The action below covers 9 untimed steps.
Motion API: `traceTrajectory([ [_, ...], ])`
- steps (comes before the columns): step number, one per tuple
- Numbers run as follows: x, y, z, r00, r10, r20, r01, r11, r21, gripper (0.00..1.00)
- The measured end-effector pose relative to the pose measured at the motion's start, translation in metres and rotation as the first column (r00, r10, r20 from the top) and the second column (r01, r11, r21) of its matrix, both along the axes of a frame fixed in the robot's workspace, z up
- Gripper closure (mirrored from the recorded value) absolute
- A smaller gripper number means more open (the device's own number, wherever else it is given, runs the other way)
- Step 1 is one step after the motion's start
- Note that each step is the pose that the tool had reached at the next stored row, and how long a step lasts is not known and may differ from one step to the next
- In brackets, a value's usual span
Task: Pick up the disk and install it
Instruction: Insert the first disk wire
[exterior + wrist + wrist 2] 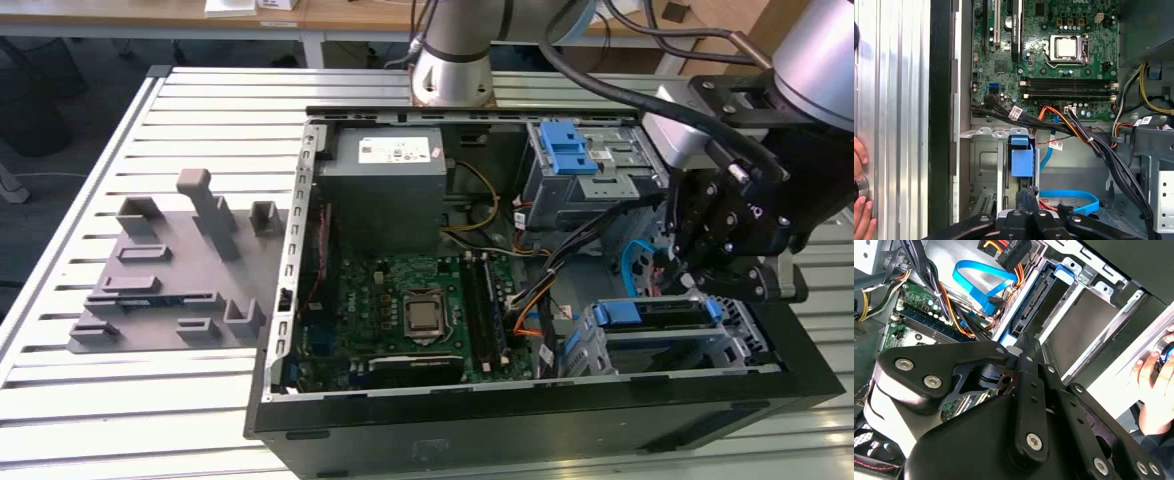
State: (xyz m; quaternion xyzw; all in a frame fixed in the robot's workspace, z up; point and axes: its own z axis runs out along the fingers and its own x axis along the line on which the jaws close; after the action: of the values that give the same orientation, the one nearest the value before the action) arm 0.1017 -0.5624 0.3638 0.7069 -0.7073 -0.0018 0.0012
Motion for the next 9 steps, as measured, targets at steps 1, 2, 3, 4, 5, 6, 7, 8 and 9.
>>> traceTrajectory([
  [1,0.0001,0.0005,0.0013,1.0000,0.000,0.0001,0.000,1.0000,0.0000,0.89],
  [2,0.0002,0.0011,0.0023,1.0000,0.000,0.0002,0.000,1.0000,0.0002,0.89],
  [3,0.0005,0.0018,0.0031,1.0000,0.000,0.0003,0.000,1.0000,0.0003,0.89],
  [4,0.0009,0.0024,0.0040,1.0000,0.000,0.0003,0.000,1.0000,0.0002,0.89],
  [5,0.0014,0.0031,0.0047,1.0000,0.000,0.0003,0.000,1.0000,0.0001,0.89],
  [6,0.0021,0.0037,0.0050,1.0000,0.000,0.0003,0.000,1.0000,0.0001,0.89],
  [7,0.0028,0.0042,0.0050,1.0000,0.000,0.0003,0.000,1.0000,0.0003,0.89],
  [8,0.0036,0.0048,0.0051,1.0000,0.000,0.0003,0.000,1.0000,0.0004,0.89],
  [9,0.0045,0.0053,0.0051,1.0000,0.000,0.0004,0.000,1.0000,0.0004,0.89],
])
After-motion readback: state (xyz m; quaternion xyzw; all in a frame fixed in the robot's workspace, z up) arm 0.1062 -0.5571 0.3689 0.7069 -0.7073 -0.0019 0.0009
